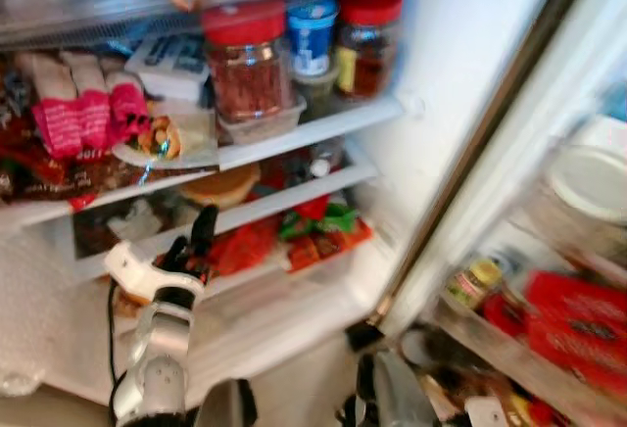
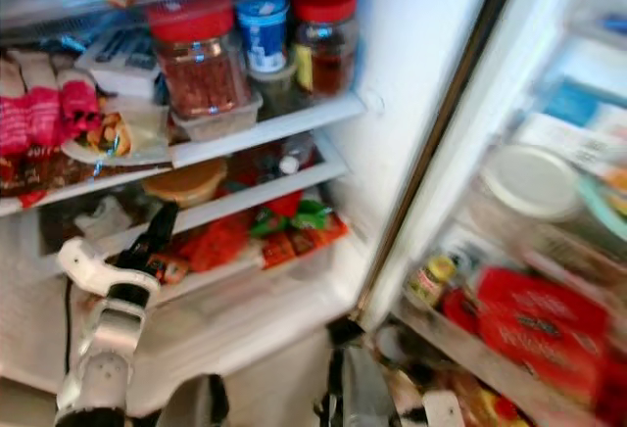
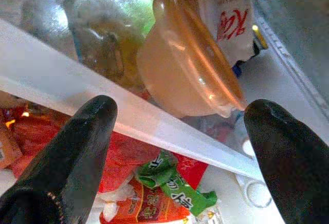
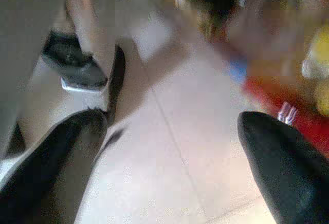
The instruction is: Restocking fridge
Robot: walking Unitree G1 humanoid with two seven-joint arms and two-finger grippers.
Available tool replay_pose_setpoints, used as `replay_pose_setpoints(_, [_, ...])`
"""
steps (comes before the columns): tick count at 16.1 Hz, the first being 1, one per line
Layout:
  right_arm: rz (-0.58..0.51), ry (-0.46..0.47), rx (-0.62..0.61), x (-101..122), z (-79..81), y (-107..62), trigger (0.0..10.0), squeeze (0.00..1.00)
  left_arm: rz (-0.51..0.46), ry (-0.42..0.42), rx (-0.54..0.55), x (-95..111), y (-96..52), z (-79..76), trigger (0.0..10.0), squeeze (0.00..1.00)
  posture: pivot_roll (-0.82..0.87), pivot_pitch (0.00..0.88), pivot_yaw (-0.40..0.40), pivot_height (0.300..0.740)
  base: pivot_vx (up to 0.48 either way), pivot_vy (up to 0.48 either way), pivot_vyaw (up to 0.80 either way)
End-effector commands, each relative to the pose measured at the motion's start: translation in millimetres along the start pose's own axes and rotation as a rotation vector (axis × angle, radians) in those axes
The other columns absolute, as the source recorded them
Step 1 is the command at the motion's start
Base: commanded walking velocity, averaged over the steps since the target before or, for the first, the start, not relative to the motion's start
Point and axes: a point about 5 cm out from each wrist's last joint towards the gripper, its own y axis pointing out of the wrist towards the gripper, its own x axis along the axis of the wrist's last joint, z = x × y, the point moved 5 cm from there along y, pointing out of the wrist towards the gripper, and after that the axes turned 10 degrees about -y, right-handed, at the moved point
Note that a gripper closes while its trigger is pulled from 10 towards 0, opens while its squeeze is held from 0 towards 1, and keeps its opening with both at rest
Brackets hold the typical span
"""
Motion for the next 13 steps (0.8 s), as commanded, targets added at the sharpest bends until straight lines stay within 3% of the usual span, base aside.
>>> replay_pose_setpoints(1, [-0.001, 0.008, -0.003, 1, -1.7, 0.1, 10.0, 0.0, -0.006, -0.002, 0.004, 3, -1.5, 0.4, 10.0, 0.0, -0.08, 0.139, -0.02, 0.612, -0.289, 0.0, 0.0])
replay_pose_setpoints(6, [-0.001, 0.007, -0.002, 1, -1.8, 0.1, 10.0, 0.0, 0.017, 0.036, -0.004, -1, -3.8, 0.5, 10.0, 0.0, -0.08, 0.139, -0.02, 0.612, -0.291, 0.0, 0.0])
replay_pose_setpoints(7, [-0.001, 0.007, -0.002, 1, -1.8, 0.1, 10.0, 0.0, 0.096, 0.15, -0.023, -16, -10.6, 4.8, 10.0, 0.0, -0.08, 0.138, -0.019, 0.612, -0.292, 0.0, 0.0])
replay_pose_setpoints(11, [-0.001, 0.008, -0.001, 1, -1.7, 0.1, 10.0, 0.0, 0.182, 0.295, 0.057, -33, -27.8, 34.9, 10.0, 0.0, -0.08, 0.138, -0.019, 0.612, -0.142, 0.0, 0.0])
replay_pose_setpoints(13, [-0.001, 0.007, -0.001, 1, -1.6, 0.2, 10.0, 0.0, 0.261, 0.418, 0.122, -44, -36.4, 57.5, 10.0, 0.0, -0.08, 0.137, -0.017, 0.612, 0.0, 0.0, 0.0])
